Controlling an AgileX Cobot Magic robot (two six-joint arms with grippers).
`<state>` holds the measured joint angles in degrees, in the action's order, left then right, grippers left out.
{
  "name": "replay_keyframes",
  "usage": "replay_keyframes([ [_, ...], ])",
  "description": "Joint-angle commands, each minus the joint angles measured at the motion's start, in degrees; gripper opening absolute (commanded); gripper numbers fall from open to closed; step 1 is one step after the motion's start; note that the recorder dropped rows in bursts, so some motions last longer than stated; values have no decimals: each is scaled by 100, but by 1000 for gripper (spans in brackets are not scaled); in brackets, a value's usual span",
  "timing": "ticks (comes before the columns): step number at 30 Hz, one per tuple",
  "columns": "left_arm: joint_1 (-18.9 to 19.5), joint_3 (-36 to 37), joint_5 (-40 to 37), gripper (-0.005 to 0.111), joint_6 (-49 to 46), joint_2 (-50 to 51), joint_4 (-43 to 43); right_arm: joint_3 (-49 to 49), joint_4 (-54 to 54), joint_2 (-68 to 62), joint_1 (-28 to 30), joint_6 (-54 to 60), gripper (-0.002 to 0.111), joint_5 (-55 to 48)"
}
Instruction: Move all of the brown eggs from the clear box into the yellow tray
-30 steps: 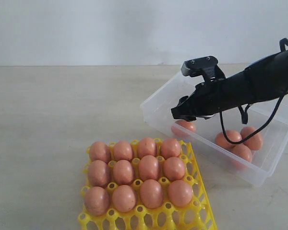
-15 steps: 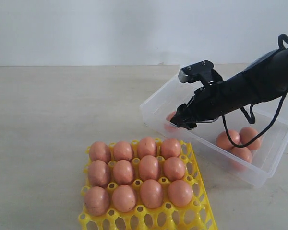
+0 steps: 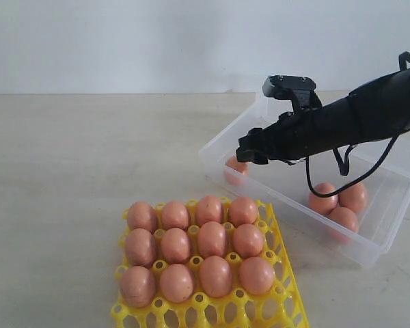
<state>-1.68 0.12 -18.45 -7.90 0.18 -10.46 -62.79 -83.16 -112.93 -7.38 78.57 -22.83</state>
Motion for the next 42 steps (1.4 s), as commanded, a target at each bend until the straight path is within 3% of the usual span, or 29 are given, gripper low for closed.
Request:
replay_keyframes([
  [1,-25,-12,65,4,39,-18,-45,-36,-337,22,-1,-21,60,-205],
  [20,-25,-12,65,4,39,-18,-45,-424,-294,-771,-198,-122,60,-516],
  [29,-25,-12,65,4,39,-18,-45,-424,-305,-771,-198,232,35,-464],
  [36,-25,-12,65,4,39,-18,-45,-424,-283,-771,-198,160,32,-524],
  [40,-25,-12,65,4,39,-18,-45,-424,-283,-757,-187,160,3,-440],
  [42,-25,-12,65,4,39,-18,-45,-435,-283,-679,-165,160,0,-316],
])
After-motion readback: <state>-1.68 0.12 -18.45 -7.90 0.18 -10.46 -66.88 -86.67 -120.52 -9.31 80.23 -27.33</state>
